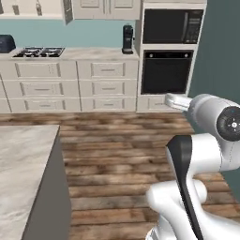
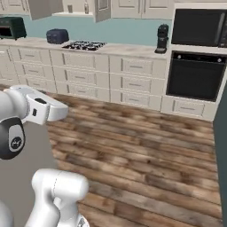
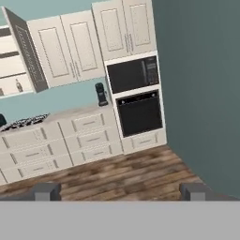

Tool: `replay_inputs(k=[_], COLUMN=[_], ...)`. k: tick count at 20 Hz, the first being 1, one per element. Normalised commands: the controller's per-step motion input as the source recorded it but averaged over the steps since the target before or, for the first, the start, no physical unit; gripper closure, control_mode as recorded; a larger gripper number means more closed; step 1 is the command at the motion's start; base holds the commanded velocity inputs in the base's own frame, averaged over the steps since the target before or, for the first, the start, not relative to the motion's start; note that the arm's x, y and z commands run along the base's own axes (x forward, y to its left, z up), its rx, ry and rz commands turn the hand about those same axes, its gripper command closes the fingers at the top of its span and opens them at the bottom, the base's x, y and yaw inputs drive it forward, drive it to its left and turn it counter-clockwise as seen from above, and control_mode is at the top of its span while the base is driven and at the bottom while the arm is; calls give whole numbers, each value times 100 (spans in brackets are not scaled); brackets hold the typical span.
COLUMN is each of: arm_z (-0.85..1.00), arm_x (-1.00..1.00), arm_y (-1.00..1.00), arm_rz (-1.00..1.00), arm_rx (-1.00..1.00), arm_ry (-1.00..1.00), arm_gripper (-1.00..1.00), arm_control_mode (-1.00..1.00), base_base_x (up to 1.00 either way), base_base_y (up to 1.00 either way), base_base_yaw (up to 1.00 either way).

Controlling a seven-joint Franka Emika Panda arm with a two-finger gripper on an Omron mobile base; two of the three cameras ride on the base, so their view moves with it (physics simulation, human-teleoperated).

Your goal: There is a bowl on the dining counter. Grab a lemon wedge from the fridge and place it in the bowl. Then get the liquor bottle and glass cup from the cabinet and place them next to the bowl.

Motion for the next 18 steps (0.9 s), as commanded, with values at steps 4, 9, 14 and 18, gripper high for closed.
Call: replay_inputs(k=[4, 9, 14, 18], arm_z=[0, 0, 0, 0], arm_x=[0, 0, 0, 0], arm_y=[0, 0, 0, 0], arm_rz=[0, 0, 0, 0], arm_rx=[0, 0, 0, 0], arm_ry=[0, 0, 0, 0], arm_gripper=[-100, -100, -100, -100], arm_control_mode=[100, 100, 100, 100], base_base_x=[100, 100, 100, 100], base_base_y=[-39, -42, -43, -34], base_base_yaw=[31, 31, 30, 27])
